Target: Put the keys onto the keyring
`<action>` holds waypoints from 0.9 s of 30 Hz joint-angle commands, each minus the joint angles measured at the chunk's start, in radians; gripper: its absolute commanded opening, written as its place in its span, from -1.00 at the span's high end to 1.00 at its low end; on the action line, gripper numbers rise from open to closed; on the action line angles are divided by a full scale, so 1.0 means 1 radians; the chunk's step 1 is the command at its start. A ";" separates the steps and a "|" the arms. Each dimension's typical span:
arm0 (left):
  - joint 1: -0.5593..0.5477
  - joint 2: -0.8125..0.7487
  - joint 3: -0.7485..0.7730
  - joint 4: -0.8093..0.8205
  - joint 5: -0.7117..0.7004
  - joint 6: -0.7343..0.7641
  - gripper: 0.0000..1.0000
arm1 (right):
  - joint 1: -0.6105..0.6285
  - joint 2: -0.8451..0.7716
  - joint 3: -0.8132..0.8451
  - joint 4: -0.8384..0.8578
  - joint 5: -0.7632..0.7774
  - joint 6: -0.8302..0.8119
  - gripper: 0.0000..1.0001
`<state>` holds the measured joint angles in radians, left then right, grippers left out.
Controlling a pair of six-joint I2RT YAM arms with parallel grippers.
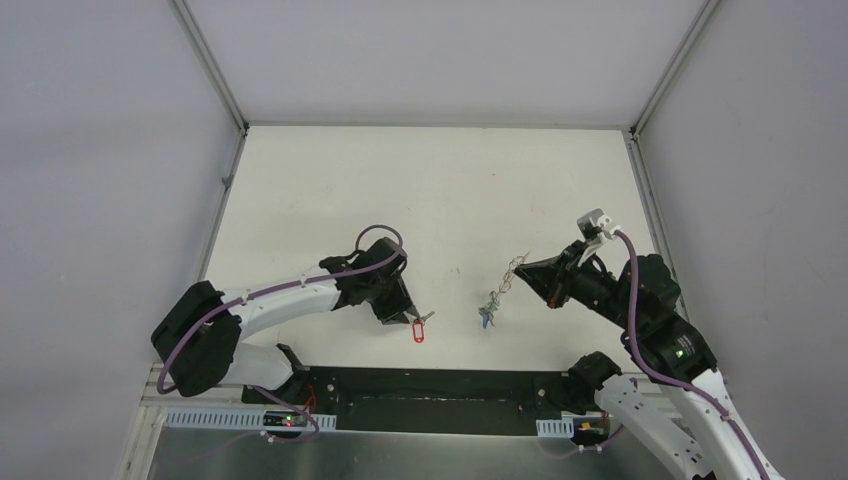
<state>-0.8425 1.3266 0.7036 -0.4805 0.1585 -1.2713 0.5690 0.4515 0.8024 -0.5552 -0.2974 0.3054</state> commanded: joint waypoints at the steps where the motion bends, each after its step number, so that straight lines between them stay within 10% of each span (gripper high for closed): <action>1: 0.005 -0.021 -0.022 0.045 -0.053 -0.022 0.35 | -0.004 0.004 0.023 0.053 -0.016 0.023 1.00; 27: 0.020 0.057 -0.032 0.089 -0.056 -0.019 0.68 | -0.003 -0.008 0.021 0.047 -0.012 0.021 1.00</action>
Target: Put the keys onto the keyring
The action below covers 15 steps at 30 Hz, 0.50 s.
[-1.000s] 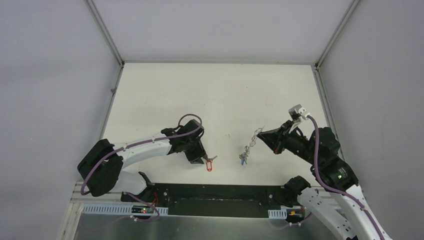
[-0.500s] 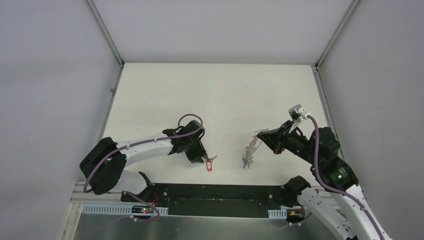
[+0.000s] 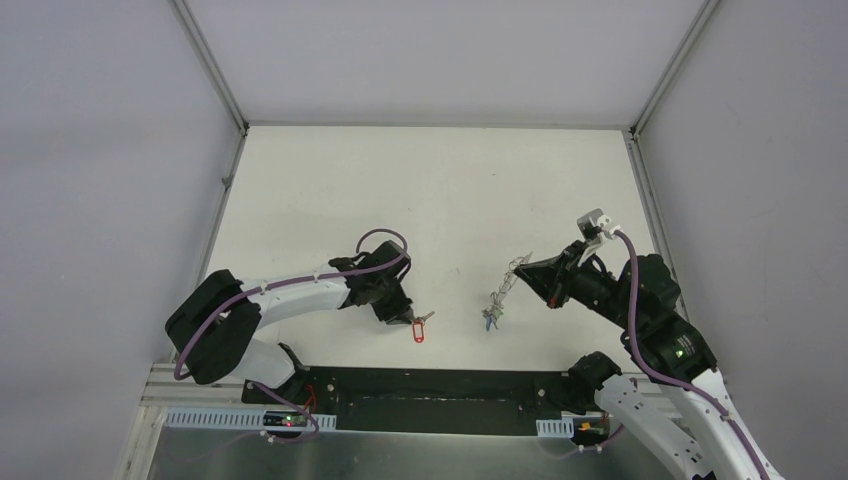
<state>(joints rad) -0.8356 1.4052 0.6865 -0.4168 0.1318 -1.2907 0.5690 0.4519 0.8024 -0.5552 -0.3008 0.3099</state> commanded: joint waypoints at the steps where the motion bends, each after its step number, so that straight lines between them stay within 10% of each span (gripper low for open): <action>1: 0.015 -0.021 -0.017 0.026 -0.029 0.001 0.68 | -0.003 -0.011 0.021 0.048 -0.009 0.015 1.00; 15: 0.024 -0.013 -0.010 0.027 -0.031 0.030 1.00 | -0.003 -0.010 0.023 0.047 -0.009 0.013 1.00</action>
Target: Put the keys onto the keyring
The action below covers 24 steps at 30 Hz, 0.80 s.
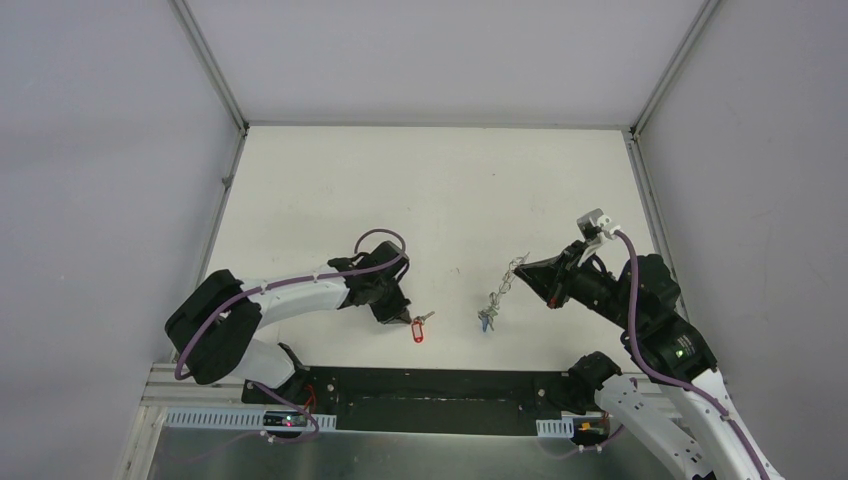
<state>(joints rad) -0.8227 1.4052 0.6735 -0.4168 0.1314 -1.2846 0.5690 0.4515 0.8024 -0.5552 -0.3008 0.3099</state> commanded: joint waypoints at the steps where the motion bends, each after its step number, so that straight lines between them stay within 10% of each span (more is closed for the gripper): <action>1: 0.013 -0.016 0.004 0.026 -0.031 0.031 1.00 | -0.003 -0.011 0.023 0.047 -0.008 0.014 1.00; 11: 0.029 -0.203 0.032 -0.006 -0.117 0.177 1.00 | -0.003 -0.001 0.032 0.040 -0.008 -0.003 1.00; 24: 0.030 -0.480 0.206 -0.021 -0.149 0.719 1.00 | -0.003 0.044 0.029 0.093 -0.053 -0.007 1.00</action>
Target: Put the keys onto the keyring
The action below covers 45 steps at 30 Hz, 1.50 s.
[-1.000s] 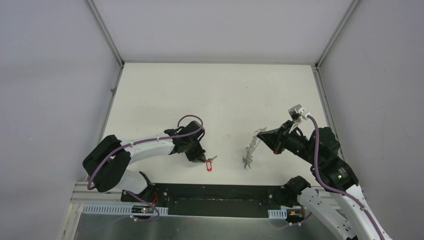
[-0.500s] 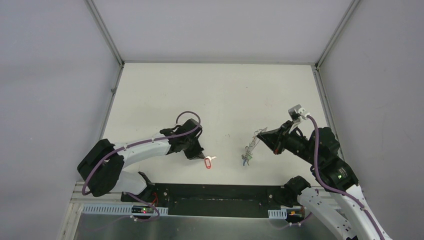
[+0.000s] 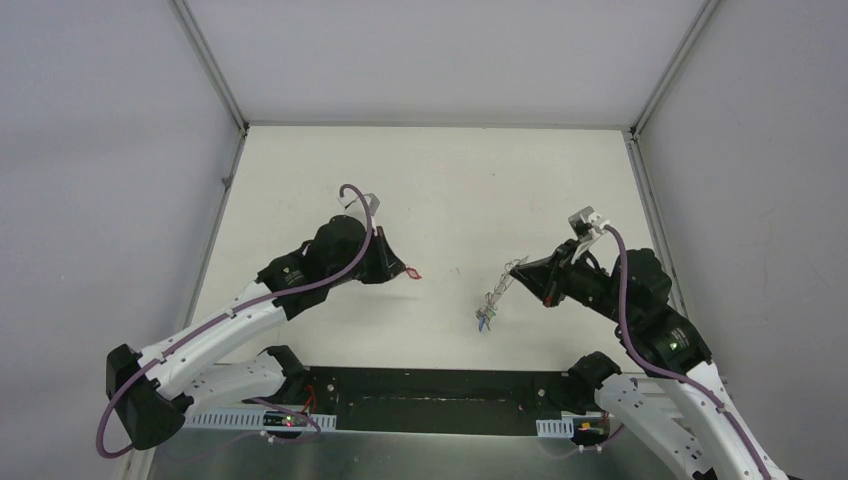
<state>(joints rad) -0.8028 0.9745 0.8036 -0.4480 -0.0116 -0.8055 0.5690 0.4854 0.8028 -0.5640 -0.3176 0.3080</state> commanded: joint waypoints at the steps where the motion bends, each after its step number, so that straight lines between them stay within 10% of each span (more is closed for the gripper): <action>1: 0.010 -0.057 0.091 0.010 0.006 0.290 1.00 | -0.003 0.014 0.028 0.109 -0.043 -0.006 1.00; 11: 0.010 -0.072 0.168 0.024 0.296 0.734 1.00 | -0.003 0.082 -0.005 0.178 -0.183 -0.037 1.00; 22: 0.001 0.031 0.218 0.072 0.682 0.855 1.00 | -0.003 0.201 -0.016 0.235 -0.467 -0.182 1.00; 45: -0.202 0.013 0.210 0.198 0.541 1.018 1.00 | -0.003 0.130 -0.119 0.300 -0.716 -0.667 1.00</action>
<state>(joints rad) -0.9768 1.0187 0.9775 -0.3168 0.5518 0.1558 0.5690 0.6407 0.6880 -0.3286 -0.9417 -0.1707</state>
